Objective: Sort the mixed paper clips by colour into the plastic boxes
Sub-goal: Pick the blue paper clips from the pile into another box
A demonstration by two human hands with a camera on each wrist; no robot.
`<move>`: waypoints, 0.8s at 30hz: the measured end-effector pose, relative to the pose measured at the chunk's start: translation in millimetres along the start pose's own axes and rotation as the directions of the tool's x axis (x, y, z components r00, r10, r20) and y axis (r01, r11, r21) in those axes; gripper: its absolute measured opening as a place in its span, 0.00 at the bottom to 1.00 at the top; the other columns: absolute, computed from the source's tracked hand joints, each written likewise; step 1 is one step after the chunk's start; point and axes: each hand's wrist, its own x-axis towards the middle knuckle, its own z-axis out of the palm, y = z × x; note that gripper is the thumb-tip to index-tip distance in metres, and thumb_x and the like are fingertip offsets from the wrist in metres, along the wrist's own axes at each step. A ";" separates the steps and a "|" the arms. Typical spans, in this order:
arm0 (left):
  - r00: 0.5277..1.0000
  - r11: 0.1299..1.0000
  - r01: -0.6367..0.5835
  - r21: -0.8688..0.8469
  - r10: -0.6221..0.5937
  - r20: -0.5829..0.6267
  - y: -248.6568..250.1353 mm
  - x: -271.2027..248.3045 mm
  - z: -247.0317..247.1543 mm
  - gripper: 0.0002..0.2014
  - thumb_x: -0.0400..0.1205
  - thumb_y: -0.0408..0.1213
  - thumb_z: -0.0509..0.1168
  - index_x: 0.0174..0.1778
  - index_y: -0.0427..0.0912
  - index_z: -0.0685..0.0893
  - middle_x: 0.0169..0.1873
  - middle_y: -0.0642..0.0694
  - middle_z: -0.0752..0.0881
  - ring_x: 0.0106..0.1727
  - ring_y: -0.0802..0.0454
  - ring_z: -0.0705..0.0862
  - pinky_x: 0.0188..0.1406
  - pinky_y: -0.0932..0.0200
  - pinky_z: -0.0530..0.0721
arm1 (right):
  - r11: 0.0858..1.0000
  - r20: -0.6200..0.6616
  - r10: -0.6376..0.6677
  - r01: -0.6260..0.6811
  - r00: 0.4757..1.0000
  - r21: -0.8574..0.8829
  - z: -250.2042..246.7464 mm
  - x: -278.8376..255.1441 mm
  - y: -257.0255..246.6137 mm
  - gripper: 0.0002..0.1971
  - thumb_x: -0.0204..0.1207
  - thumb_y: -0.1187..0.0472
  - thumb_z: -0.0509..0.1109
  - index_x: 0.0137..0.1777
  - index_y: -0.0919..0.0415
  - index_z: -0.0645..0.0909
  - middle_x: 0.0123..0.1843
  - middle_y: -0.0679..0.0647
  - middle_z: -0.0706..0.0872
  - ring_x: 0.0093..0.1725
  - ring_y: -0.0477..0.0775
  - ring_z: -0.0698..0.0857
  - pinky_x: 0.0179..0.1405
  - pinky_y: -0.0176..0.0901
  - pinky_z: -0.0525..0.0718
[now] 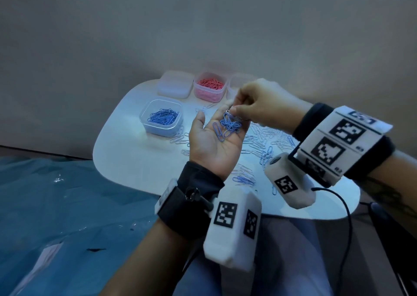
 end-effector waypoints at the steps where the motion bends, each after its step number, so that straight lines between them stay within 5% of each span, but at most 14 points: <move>1: 1.000 1.000 0.011 -0.012 -0.010 0.010 -0.1 -1.3 0.9 0.32 0.86 0.52 0.41 0.55 0.26 0.79 0.47 0.31 0.85 0.48 0.42 0.84 0.53 0.50 0.83 | 0.997 0.010 -0.018 0.019 1.000 -0.075 2.6 -1.2 -2.3 0.07 0.76 0.60 0.69 0.48 0.64 0.83 0.39 0.52 0.80 0.36 0.49 0.77 0.29 0.32 0.73; 4: 0.999 0.999 0.035 -0.030 -0.033 0.041 -0.2 -3.4 -1.5 0.36 0.86 0.52 0.40 0.44 0.24 0.85 0.43 0.31 0.86 0.46 0.43 0.85 0.54 0.51 0.81 | 0.976 0.052 -0.058 0.068 0.997 -0.209 6.1 -4.2 -11.0 0.05 0.77 0.61 0.65 0.46 0.61 0.82 0.41 0.52 0.80 0.42 0.50 0.76 0.33 0.39 0.71; 6: 0.998 0.999 0.033 -0.017 -0.033 0.044 0.1 -6.1 -4.6 0.35 0.86 0.51 0.40 0.48 0.24 0.83 0.49 0.30 0.84 0.52 0.42 0.84 0.56 0.50 0.81 | 0.977 0.106 -0.044 0.065 0.993 -0.204 7.1 -3.7 -11.5 0.05 0.78 0.62 0.64 0.42 0.60 0.79 0.40 0.53 0.80 0.39 0.51 0.75 0.28 0.37 0.70; 9: 1.000 1.000 0.021 -0.018 -0.021 -0.019 2.7 -10.8 -10.3 0.30 0.87 0.50 0.41 0.60 0.25 0.76 0.60 0.29 0.78 0.61 0.39 0.78 0.55 0.45 0.79 | 0.997 0.140 -0.017 0.005 0.990 0.082 11.2 1.6 -6.3 0.08 0.80 0.63 0.62 0.38 0.60 0.75 0.32 0.52 0.75 0.29 0.47 0.70 0.18 0.29 0.66; 12: 0.994 0.999 -0.011 -0.030 0.008 -0.106 18.7 -15.7 -23.2 0.25 0.86 0.44 0.44 0.56 0.28 0.79 0.50 0.32 0.86 0.53 0.41 0.86 0.49 0.49 0.84 | 0.924 0.070 0.030 -0.055 0.997 0.379 13.5 14.6 7.3 0.11 0.81 0.64 0.62 0.36 0.56 0.69 0.31 0.49 0.75 0.25 0.44 0.69 0.14 0.25 0.66; 16: 0.973 0.997 -0.075 0.014 0.076 -0.219 64.1 -27.0 -28.6 0.17 0.83 0.36 0.50 0.36 0.35 0.81 0.27 0.43 0.85 0.27 0.49 0.87 0.24 0.64 0.86 | 0.996 0.156 0.004 -0.017 0.988 0.085 29.9 32.1 34.1 0.09 0.78 0.66 0.67 0.38 0.58 0.72 0.33 0.51 0.81 0.30 0.45 0.75 0.26 0.29 0.72; 19: 0.970 0.981 -0.069 0.180 0.109 -0.219 102.2 -23.3 -16.8 0.10 0.71 0.30 0.57 0.23 0.40 0.73 0.18 0.52 0.71 0.17 0.59 0.72 0.11 0.71 0.67 | 0.967 0.184 -0.032 0.077 0.982 -0.244 38.3 39.5 43.4 0.05 0.77 0.60 0.68 0.49 0.60 0.79 0.45 0.52 0.81 0.45 0.52 0.77 0.44 0.40 0.73; 22: 0.979 0.842 -0.017 0.539 0.124 -0.162 131.4 -2.7 -3.2 0.15 0.81 0.33 0.55 0.26 0.44 0.70 0.16 0.54 0.65 0.13 0.63 0.63 0.08 0.74 0.56 | 0.915 0.116 -0.132 0.166 0.984 -0.367 40.5 46.0 34.9 0.09 0.76 0.56 0.69 0.53 0.59 0.82 0.49 0.51 0.81 0.48 0.50 0.74 0.46 0.39 0.69; 24: 0.975 0.575 0.003 0.818 0.182 -0.131 139.3 15.6 4.0 0.16 0.86 0.40 0.53 0.31 0.46 0.71 0.15 0.55 0.66 0.12 0.63 0.62 0.08 0.74 0.54 | 0.921 0.157 -0.193 0.234 0.969 -0.312 46.3 50.9 21.4 0.10 0.75 0.59 0.70 0.54 0.61 0.83 0.53 0.54 0.83 0.49 0.51 0.77 0.46 0.38 0.70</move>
